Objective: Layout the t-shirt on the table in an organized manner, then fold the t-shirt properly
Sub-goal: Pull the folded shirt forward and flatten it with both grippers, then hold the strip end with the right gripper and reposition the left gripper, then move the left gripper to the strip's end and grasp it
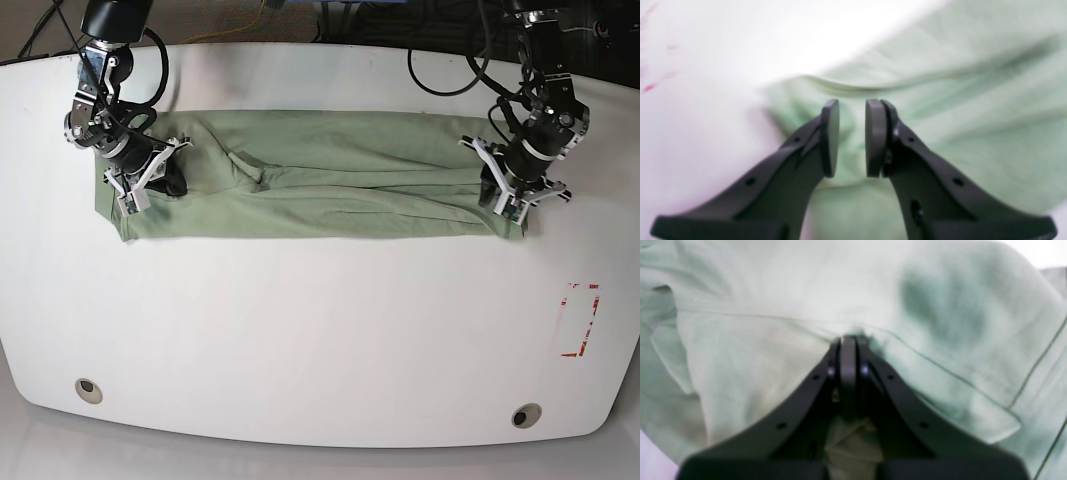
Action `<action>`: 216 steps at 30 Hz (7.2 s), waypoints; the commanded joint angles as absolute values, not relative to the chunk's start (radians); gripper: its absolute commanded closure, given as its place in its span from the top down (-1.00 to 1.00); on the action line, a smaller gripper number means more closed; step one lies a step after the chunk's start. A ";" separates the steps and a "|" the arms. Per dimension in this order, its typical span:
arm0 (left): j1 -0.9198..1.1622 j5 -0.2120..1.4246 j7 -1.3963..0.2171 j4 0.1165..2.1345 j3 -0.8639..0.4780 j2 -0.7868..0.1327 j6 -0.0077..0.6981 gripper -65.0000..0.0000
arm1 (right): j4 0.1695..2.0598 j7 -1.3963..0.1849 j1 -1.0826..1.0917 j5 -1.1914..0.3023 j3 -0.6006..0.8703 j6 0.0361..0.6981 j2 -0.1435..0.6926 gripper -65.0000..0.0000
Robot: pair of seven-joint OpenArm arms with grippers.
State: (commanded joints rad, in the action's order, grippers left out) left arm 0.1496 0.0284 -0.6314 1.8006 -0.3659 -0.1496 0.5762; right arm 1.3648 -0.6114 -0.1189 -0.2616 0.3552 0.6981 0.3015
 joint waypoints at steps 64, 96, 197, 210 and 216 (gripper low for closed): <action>-0.096 0.085 -0.723 1.451 -0.375 -0.157 0.573 0.57 | 1.365 -0.611 -0.108 -0.268 0.361 0.698 0.295 -1.00; -0.076 0.087 -0.723 1.457 -0.381 -0.156 0.573 -0.92 | 1.365 -0.611 -0.107 -0.268 0.361 0.698 0.295 -1.00; 0.282 0.094 -0.728 1.774 -0.446 -0.229 0.698 0.24 | 1.359 -0.613 -0.093 -0.265 0.358 0.698 0.275 -1.00; 0.263 0.085 -0.728 1.784 -0.289 -0.277 0.698 0.24 | 1.359 -0.613 -0.093 -0.266 0.360 0.698 0.275 -1.00; 0.260 0.084 -0.728 1.782 -0.286 -0.277 0.698 0.23 | 1.359 -0.613 -0.093 -0.266 0.361 0.698 0.275 -1.00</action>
